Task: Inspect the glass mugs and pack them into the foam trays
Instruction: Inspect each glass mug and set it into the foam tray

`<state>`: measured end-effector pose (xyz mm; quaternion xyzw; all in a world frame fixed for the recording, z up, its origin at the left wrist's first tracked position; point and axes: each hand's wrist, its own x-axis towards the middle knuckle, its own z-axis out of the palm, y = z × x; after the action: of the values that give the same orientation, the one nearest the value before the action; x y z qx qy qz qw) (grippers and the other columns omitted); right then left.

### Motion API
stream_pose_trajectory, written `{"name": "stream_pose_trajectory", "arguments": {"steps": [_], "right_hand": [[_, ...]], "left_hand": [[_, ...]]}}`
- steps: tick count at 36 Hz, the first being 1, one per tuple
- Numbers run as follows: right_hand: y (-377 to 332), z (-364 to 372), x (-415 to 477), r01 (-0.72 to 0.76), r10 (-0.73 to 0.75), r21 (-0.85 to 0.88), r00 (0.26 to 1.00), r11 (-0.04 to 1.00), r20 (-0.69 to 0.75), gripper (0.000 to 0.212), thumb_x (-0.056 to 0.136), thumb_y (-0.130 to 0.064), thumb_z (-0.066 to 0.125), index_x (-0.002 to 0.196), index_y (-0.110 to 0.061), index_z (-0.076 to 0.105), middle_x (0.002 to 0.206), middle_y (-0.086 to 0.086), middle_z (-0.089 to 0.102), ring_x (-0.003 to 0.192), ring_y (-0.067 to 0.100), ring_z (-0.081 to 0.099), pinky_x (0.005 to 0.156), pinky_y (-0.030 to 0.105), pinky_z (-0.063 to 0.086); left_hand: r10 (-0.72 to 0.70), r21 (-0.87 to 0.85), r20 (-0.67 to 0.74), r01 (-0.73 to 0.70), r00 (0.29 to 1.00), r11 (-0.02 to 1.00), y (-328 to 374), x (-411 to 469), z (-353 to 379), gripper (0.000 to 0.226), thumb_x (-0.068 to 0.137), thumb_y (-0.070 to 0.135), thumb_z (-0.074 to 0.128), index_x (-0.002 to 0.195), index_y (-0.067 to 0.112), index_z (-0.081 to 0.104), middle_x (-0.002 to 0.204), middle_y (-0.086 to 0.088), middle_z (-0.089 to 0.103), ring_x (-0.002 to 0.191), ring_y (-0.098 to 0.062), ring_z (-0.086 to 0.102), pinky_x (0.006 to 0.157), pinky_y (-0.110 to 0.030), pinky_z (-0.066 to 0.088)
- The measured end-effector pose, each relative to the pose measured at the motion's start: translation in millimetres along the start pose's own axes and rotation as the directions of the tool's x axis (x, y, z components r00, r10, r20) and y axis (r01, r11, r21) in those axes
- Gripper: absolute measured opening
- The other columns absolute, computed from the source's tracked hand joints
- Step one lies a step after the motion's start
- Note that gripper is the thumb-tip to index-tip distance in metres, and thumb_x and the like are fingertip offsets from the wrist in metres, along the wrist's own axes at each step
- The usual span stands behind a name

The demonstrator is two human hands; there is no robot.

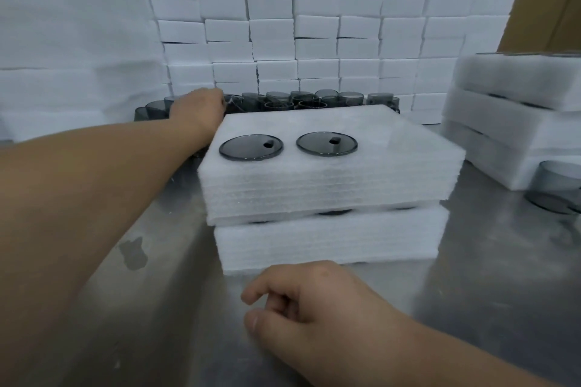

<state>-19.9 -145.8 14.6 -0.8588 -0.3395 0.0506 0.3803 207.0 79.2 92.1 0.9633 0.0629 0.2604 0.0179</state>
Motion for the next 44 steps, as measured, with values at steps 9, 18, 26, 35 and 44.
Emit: {"name": "stream_pose_trajectory", "arguments": {"steps": [9,18,26,35,44], "right_hand": [[2.5,3.2,0.4,-0.007,0.006,-0.021,1.0,1.0,-0.025,0.023,0.083,-0.044,0.056,0.104,-0.034,0.06,0.068,-0.018,0.058,0.065,-0.006,0.051,0.075,0.022,0.048],[-1.4,4.4,-2.0,-0.011,0.01,-0.056,1.0,0.998,-0.028,0.021,0.085,-0.041,0.055,0.103,-0.032,0.063,0.061,-0.022,0.053,0.063,-0.009,0.049,0.068,0.017,0.042],[-6.1,-1.0,-7.8,0.162,-0.128,0.111,0.956,0.981,-0.265,0.022,0.08,-0.053,0.039,0.092,-0.041,0.054,0.073,-0.009,0.061,0.058,0.0,0.052,0.065,0.027,0.046],[-9.6,-5.0,-12.7,0.369,-0.192,0.251,0.826,0.895,-0.53,0.039,0.078,-0.059,0.027,0.112,-0.041,0.036,0.091,-0.023,0.055,0.062,0.004,0.053,0.066,0.029,0.039],[-19.9,-3.8,-15.5,0.386,-0.286,0.285,0.898,0.877,-0.336,0.042,0.067,-0.048,0.056,0.107,-0.048,0.045,0.105,-0.038,0.054,0.104,-0.009,0.053,0.086,0.013,0.04]], "left_hand": [[-0.342,-0.422,-0.197,0.236,0.919,0.875,-23.5,-20.9,-36.6,0.029,0.095,0.014,0.033,0.112,-0.002,0.051,0.117,-0.026,0.054,0.106,-0.039,0.051,0.078,-0.036,0.037],[-0.605,-0.912,0.378,0.168,0.701,-0.374,-8.8,-90.3,-99.6,0.03,0.094,0.015,0.029,0.07,0.021,0.045,0.064,0.005,0.053,0.037,-0.011,0.048,0.04,-0.012,0.033],[-0.466,-0.922,0.323,0.163,0.824,-0.352,53.6,-216.0,-138.5,0.03,0.088,0.014,0.036,0.064,0.021,0.053,0.052,0.006,0.056,0.036,-0.009,0.041,0.04,-0.012,0.028],[-0.41,-0.953,0.258,0.159,0.875,-0.26,89.9,-262.1,-100.5,0.037,0.089,0.004,0.037,0.061,0.019,0.053,0.048,0.011,0.056,0.047,-0.006,0.052,0.05,-0.021,0.038],[-0.347,-0.997,0.077,0.083,0.935,0.003,79.0,-272.9,-94.6,0.034,0.089,-0.002,0.042,0.066,0.016,0.059,0.053,0.011,0.061,0.048,0.003,0.053,0.044,-0.009,0.039]]}}
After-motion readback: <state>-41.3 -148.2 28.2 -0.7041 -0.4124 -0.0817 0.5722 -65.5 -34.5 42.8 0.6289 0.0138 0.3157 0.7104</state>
